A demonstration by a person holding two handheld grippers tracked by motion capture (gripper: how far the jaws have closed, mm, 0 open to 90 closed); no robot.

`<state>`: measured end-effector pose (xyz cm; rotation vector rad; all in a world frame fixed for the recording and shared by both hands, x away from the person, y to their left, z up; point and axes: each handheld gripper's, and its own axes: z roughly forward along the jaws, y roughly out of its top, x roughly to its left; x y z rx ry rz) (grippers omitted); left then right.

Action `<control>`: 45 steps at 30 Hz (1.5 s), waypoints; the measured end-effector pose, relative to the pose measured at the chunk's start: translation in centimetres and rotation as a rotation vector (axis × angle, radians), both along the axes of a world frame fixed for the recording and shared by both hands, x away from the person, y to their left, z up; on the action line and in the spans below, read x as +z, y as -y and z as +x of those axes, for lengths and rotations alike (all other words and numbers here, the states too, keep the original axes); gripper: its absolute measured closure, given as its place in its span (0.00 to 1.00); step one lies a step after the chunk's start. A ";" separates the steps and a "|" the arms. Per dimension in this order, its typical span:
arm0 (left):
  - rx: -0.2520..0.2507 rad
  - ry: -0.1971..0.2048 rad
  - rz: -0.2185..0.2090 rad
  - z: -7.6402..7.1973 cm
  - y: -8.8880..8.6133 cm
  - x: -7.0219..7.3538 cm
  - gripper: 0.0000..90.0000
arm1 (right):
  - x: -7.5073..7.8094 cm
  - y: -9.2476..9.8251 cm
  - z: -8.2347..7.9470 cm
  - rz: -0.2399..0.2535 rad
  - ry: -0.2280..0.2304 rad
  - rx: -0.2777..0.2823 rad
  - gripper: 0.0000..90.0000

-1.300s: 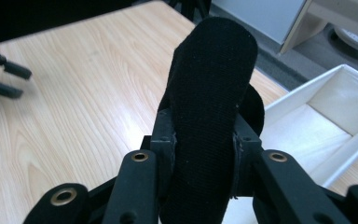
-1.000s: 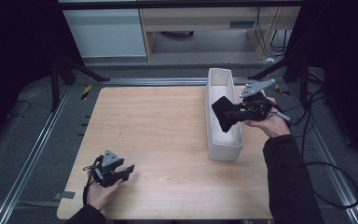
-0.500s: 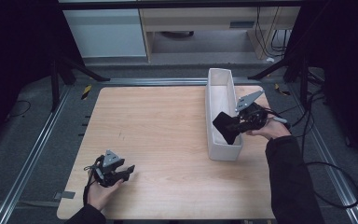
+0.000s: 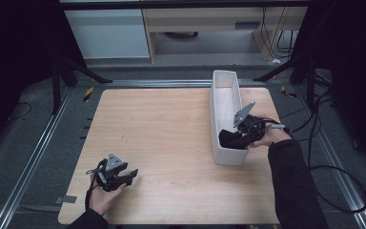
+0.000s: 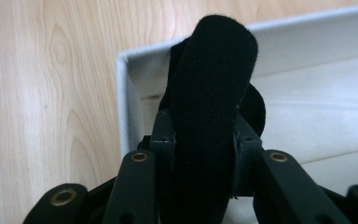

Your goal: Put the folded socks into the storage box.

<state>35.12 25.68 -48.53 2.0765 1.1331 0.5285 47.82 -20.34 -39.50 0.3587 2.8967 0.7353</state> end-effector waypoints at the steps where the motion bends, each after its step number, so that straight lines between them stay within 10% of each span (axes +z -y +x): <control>1: -0.002 -0.001 0.001 0.0 0.0 0.0 0.52 | -0.4 0.0 0.1 -0.010 -0.010 0.002 0.76; 12: -0.005 -0.003 0.014 0.0 0.1 -0.1 0.52 | -2.9 -0.7 0.8 -0.082 -0.071 -0.021 0.72; 22: -0.011 -0.006 0.015 0.1 0.2 -0.1 0.52 | -2.0 -0.4 0.5 -0.058 -0.009 -0.054 0.59; 35: -0.017 -0.014 0.020 0.1 0.2 -0.2 0.52 | -1.4 -0.3 0.4 -0.029 0.032 -0.025 0.83; 45: -0.020 -0.012 0.021 0.0 0.3 -0.2 0.52 | -2.0 -0.9 0.2 -0.065 -0.028 0.014 0.85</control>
